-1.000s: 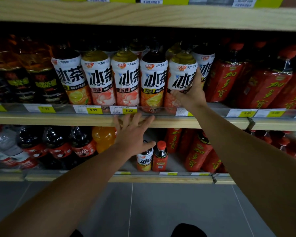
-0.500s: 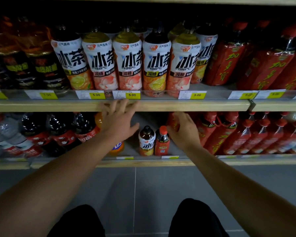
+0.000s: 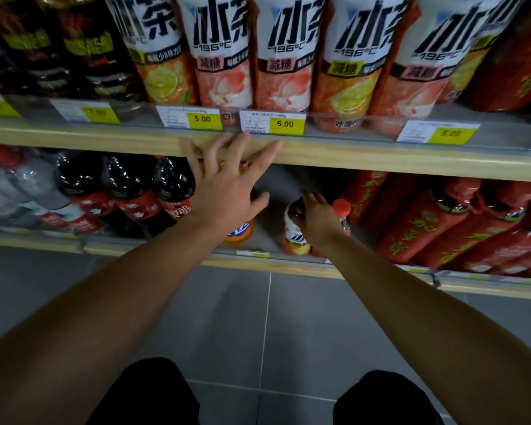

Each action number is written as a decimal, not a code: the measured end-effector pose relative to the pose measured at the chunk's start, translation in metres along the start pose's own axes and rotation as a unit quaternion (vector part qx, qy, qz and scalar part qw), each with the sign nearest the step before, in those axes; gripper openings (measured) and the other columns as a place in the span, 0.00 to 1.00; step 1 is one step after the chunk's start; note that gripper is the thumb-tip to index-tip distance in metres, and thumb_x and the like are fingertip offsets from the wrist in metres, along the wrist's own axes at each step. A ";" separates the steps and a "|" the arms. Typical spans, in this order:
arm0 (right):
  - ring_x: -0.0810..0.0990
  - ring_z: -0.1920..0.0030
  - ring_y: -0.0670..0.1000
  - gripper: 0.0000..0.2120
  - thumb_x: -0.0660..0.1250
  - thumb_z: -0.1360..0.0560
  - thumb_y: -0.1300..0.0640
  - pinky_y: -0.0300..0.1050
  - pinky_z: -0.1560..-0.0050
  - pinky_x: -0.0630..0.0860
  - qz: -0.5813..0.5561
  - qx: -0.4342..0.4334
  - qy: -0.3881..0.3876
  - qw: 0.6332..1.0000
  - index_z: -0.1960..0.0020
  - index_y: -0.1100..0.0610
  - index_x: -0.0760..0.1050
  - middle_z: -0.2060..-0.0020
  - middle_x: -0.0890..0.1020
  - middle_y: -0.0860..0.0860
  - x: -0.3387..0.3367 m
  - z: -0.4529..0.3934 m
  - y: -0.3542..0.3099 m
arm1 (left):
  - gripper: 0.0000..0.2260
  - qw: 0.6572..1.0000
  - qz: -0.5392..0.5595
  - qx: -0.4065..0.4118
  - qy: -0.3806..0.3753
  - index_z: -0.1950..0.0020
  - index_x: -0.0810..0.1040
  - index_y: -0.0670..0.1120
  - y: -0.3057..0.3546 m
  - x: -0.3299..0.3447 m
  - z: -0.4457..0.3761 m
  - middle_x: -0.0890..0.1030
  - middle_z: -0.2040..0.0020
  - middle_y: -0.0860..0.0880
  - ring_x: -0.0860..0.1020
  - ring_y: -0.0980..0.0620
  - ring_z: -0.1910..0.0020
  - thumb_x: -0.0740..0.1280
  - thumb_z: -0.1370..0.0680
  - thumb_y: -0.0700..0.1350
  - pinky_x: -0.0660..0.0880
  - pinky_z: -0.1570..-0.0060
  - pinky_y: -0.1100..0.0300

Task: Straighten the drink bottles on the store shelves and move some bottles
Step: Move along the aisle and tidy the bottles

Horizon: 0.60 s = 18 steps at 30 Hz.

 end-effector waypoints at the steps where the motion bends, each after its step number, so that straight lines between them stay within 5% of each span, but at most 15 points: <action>1: 0.70 0.30 0.61 0.31 0.65 0.20 0.60 0.55 0.32 0.71 0.005 0.000 -0.001 1.000 0.21 0.55 0.57 0.26 0.65 0.59 0.005 -0.005 0.003 | 0.36 1.000 0.000 -0.001 0.008 0.23 0.61 0.63 0.000 0.001 0.000 0.63 0.28 0.47 0.63 0.39 0.29 0.67 0.30 0.62 0.50 0.34 0.23; 10: 0.82 0.48 0.63 0.15 0.60 0.18 0.56 0.57 0.51 0.82 0.019 0.015 0.021 0.999 0.32 0.54 0.65 0.43 0.80 0.62 0.011 -0.019 0.008 | 0.35 0.999 0.013 -0.012 0.038 0.25 0.66 0.62 0.001 0.000 -0.001 0.63 0.29 0.47 0.64 0.40 0.30 0.68 0.32 0.64 0.51 0.34 0.23; 18: 0.80 0.44 0.63 0.15 0.62 0.19 0.58 0.55 0.49 0.79 0.028 -0.031 0.056 0.998 0.33 0.57 0.69 0.39 0.77 0.61 -0.016 0.010 -0.011 | 0.36 1.000 0.019 -0.020 0.010 0.24 0.63 0.64 -0.001 0.001 0.000 0.62 0.29 0.48 0.63 0.39 0.30 0.67 0.32 0.65 0.50 0.34 0.23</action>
Point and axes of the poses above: each hand's wrist, its own z-axis away from the middle knuckle, its own x-axis out of the palm, y = z × x, the point moved 5 cm from there along -z, towards the middle knuckle
